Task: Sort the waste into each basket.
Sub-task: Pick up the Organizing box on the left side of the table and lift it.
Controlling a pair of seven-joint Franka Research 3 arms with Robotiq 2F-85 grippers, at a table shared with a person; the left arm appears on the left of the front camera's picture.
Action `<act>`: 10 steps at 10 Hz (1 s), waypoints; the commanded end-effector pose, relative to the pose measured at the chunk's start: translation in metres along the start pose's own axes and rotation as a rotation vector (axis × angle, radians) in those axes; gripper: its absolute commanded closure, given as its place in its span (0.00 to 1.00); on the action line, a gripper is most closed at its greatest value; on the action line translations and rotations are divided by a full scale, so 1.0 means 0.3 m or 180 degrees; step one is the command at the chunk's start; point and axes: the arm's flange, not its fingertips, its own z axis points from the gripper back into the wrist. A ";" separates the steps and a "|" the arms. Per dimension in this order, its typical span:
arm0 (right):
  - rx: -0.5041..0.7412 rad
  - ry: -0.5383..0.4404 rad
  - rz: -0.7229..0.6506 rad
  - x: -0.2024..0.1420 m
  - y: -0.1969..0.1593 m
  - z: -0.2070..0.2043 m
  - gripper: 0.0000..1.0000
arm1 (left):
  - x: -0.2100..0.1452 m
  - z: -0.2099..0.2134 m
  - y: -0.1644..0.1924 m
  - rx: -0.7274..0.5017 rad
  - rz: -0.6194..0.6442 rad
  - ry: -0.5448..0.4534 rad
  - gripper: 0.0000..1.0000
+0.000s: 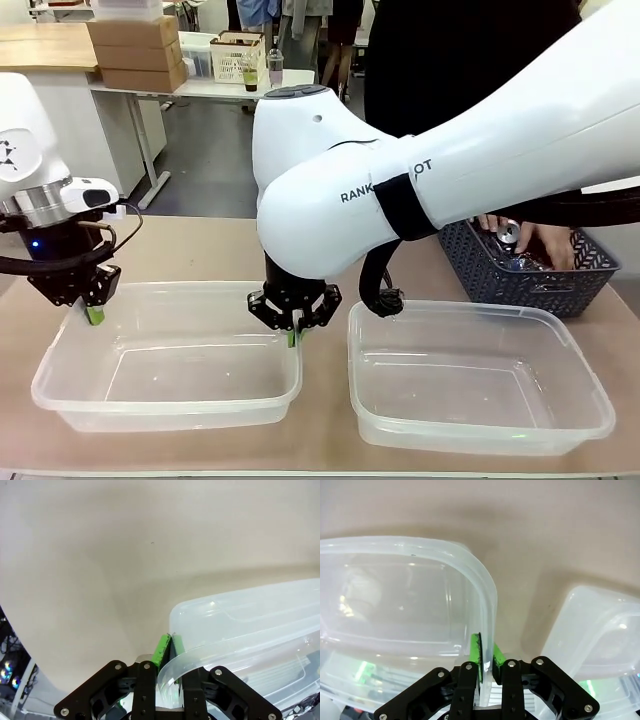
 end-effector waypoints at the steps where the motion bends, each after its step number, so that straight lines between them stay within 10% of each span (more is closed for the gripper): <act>1: -0.0059 0.0105 -0.0037 -0.024 -0.013 0.022 1.00 | -0.320 -0.135 0.011 -0.0107 0.0050 -0.0186 1.00; 8: 0.0022 0.0532 -0.0063 -0.075 -0.337 0.434 1.00 | -0.059 0.515 -0.189 -0.0033 -0.0396 -0.0709 1.00; 10: 0.0197 0.0265 -0.0099 -0.048 -0.194 0.426 1.00 | -0.133 0.386 -0.209 0.0017 -0.0411 -0.0485 1.00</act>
